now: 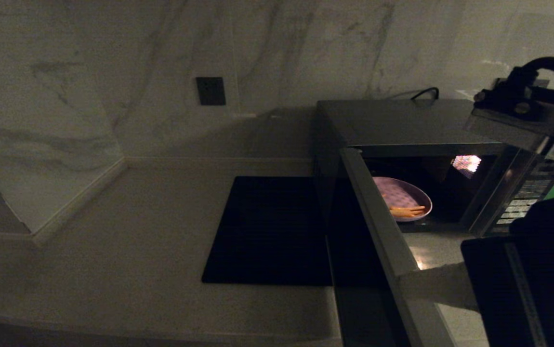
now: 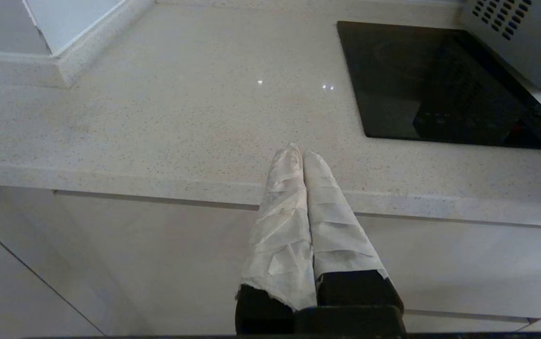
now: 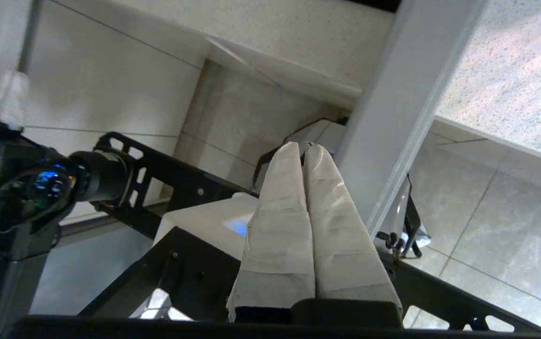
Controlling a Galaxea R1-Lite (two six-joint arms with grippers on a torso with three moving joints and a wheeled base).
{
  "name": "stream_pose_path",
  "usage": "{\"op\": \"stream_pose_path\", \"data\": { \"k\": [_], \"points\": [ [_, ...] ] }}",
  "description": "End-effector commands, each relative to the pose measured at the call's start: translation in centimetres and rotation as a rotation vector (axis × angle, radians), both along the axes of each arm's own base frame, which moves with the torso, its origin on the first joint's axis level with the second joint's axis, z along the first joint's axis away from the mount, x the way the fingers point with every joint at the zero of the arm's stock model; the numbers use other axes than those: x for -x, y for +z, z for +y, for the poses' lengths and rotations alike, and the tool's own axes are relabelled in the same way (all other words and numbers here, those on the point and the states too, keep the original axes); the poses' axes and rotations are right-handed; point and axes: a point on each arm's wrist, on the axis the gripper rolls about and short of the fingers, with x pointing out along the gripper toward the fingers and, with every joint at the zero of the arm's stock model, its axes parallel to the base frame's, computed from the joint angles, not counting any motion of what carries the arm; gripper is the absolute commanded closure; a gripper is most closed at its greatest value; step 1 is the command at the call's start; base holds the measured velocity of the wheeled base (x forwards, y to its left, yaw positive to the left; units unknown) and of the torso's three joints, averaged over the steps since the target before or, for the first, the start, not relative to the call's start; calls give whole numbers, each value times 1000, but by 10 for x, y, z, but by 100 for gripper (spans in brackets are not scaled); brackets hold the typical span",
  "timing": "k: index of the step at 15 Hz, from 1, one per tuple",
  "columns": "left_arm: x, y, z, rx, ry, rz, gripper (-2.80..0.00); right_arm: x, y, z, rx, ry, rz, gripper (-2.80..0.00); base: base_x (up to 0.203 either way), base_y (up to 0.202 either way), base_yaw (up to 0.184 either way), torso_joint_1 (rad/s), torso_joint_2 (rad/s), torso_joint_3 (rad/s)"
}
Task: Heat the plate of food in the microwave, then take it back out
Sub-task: Close the microwave oven
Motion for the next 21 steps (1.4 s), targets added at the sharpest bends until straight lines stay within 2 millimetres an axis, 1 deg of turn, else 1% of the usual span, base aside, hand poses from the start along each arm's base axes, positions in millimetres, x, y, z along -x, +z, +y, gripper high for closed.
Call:
{"op": "stream_pose_path", "data": {
  "k": [1,10,18,21],
  "points": [
    [0,0,0,1,0,0,0,-3,-7,8,32,-3,16,0,0,0,0,0,0,0],
    [0,0,0,1,0,1,0,-8,-23,21,84,-14,49,0,0,0,0,0,0,0],
    [0,0,0,1,0,0,0,-8,-31,21,127,-34,41,0,0,0,0,0,0,0],
    [0,0,0,1,1,1,0,-8,-31,19,134,-44,29,0,0,0,0,0,0,0]
  ]
}}
